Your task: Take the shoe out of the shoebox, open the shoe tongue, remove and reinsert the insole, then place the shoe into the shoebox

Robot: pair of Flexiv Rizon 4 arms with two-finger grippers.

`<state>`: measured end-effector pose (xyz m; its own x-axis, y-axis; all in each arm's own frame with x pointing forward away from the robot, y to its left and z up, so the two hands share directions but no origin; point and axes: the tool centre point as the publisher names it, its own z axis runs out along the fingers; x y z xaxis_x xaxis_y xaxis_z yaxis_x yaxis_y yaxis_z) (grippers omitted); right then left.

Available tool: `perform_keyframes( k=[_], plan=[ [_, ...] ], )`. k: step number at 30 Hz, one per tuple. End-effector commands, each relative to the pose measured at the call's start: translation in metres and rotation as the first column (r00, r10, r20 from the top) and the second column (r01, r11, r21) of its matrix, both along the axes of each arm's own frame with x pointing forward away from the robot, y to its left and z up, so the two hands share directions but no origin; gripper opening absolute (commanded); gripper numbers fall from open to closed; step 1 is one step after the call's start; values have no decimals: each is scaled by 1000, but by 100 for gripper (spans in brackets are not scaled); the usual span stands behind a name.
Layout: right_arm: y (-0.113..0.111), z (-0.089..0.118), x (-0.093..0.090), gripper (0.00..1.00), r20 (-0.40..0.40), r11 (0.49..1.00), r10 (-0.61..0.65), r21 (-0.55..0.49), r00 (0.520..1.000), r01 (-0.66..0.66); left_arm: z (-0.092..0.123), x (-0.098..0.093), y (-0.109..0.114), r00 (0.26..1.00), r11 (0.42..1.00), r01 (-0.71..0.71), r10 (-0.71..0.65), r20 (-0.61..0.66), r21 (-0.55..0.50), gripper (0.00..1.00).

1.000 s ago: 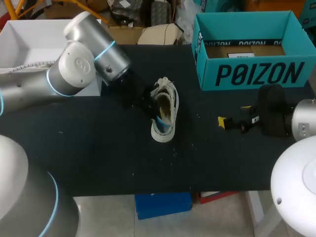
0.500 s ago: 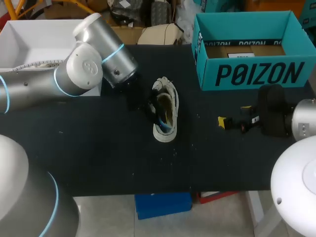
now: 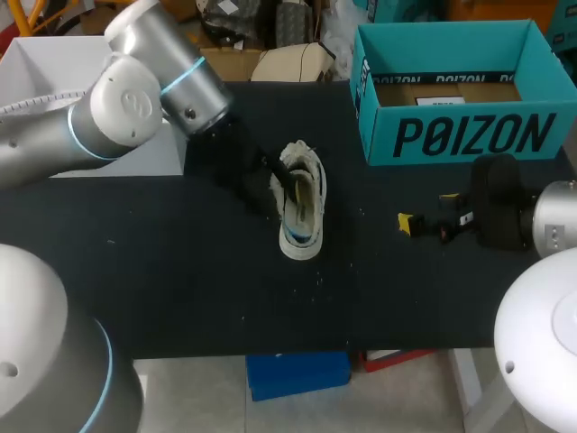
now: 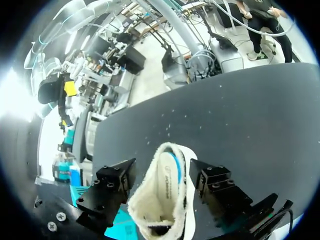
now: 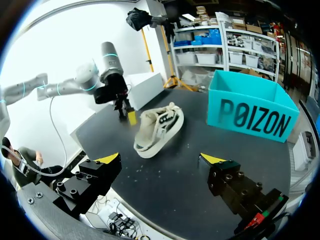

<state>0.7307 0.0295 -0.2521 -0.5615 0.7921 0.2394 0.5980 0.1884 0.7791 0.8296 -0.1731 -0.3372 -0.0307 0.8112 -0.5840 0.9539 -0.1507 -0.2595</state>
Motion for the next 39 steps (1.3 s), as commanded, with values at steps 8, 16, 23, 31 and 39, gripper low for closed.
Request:
perform_keyframes(
  k=[8,16,23,31,39],
  plan=[
    [1,-2,-1,100,3,1000,-3,2,1000,3,-22,1,-5,979,973,-90,48,196,210,0],
    [1,-2,-1,100,3,1000,-3,2,1000,3,-36,6,-9,979,964,-93,44,198,250,0],
    [1,-2,-1,100,3,1000,-3,2,1000,3,-46,8,-14,983,960,-84,36,181,266,0],
    [1,-2,-1,100,3,1000,-3,2,1000,3,-57,11,-23,987,956,-67,21,160,286,0],
    [1,-2,-1,100,3,1000,-3,2,1000,3,-67,15,-31,989,942,-38,-12,147,332,0]
  ],
)
